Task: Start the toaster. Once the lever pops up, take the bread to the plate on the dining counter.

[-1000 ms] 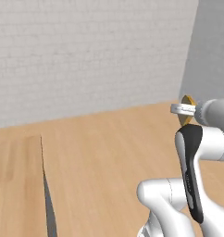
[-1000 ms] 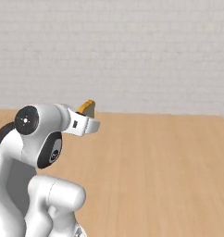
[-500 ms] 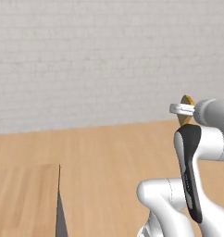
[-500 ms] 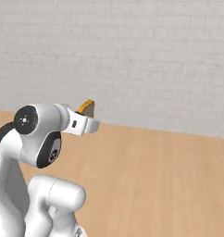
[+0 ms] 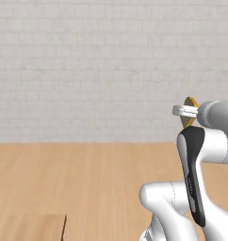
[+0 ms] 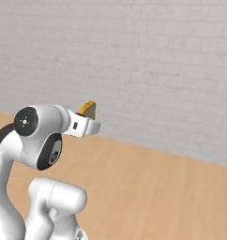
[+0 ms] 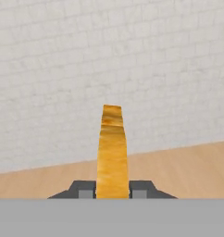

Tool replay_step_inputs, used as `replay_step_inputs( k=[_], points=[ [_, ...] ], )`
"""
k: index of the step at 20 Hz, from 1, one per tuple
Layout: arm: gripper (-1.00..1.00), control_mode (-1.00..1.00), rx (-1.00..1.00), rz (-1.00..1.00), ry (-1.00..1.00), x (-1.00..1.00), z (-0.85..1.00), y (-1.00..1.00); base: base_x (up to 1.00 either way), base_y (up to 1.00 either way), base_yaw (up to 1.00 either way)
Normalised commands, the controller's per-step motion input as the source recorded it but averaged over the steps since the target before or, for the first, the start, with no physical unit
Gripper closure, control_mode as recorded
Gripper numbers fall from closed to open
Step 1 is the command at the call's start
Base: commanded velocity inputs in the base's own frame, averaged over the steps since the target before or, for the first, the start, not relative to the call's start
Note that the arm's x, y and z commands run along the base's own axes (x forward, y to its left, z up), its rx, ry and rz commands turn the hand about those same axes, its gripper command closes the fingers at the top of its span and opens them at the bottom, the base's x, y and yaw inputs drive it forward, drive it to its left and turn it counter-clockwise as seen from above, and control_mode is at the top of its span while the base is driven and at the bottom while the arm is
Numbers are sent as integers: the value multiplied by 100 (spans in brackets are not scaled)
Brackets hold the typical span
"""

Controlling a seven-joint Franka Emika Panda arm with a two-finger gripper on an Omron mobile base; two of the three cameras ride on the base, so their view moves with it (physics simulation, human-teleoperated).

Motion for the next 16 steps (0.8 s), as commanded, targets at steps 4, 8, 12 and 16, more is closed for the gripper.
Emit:
replay_step_inputs(
  k=[4,8,12,16],
  points=[
    [100,100,0,0,0,0,0,0,100,-20,48],
    [100,100,0,0,0,0,0,0,100,-12,71],
    [100,100,0,0,0,0,0,0,100,-12,72],
    [100,100,0,0,0,0,0,0,100,-12,71]
  ],
)
